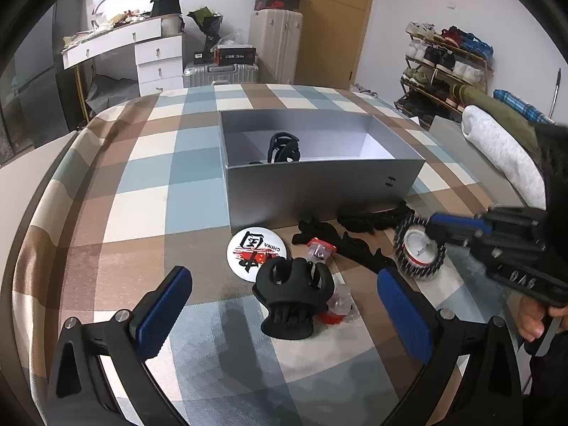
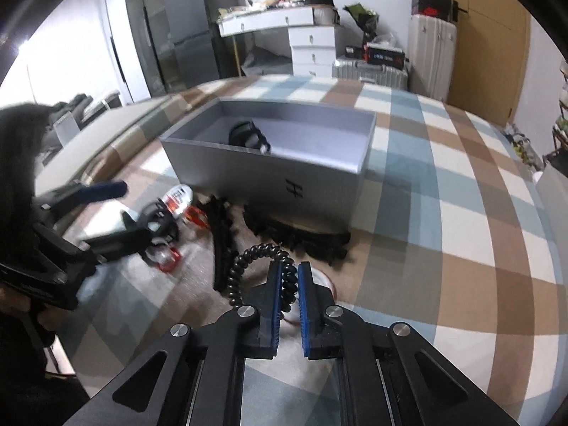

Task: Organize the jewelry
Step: 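Grasp the coiled black bracelet with the right tool, then grasp the black claw clip with the left tool while the right tool holds the bracelet, then lower both held items into the grey box and open both tools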

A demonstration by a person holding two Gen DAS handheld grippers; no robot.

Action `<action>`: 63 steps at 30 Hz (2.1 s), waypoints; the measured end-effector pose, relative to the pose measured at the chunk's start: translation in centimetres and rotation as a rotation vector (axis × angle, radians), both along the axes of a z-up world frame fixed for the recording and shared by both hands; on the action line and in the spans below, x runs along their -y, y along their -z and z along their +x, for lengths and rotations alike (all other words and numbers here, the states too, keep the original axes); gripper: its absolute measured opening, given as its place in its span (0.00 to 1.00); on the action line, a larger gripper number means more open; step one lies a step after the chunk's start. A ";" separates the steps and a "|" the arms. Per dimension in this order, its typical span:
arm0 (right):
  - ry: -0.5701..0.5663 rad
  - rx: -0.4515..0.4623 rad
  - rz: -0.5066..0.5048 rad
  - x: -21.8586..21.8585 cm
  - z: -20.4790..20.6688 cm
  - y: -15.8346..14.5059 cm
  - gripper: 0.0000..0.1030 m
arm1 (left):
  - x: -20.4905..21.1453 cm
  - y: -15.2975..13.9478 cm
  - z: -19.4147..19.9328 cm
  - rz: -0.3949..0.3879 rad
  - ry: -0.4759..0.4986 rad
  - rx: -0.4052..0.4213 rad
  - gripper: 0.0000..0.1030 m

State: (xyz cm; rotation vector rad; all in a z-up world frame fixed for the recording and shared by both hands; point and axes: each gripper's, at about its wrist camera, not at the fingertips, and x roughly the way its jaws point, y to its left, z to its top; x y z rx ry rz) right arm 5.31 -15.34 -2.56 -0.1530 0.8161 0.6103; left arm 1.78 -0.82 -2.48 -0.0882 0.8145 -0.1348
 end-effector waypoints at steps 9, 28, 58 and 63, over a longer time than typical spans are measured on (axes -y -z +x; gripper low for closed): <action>-0.014 0.023 0.038 0.0 -0.3 -0.8 0.08 | 1.1 0.5 -0.1 0.032 0.056 -0.025 0.75; -0.021 0.034 0.052 0.1 -0.6 -1.3 0.08 | 0.1 0.6 0.1 0.034 0.050 -0.044 0.61; 0.010 0.065 0.119 1.1 -0.6 -2.6 0.08 | -0.8 -2.2 -0.8 -0.020 0.015 0.119 0.44; 0.037 0.083 0.166 1.3 -0.2 -3.4 0.08 | -1.3 -2.9 -0.6 -0.030 -0.015 0.147 0.44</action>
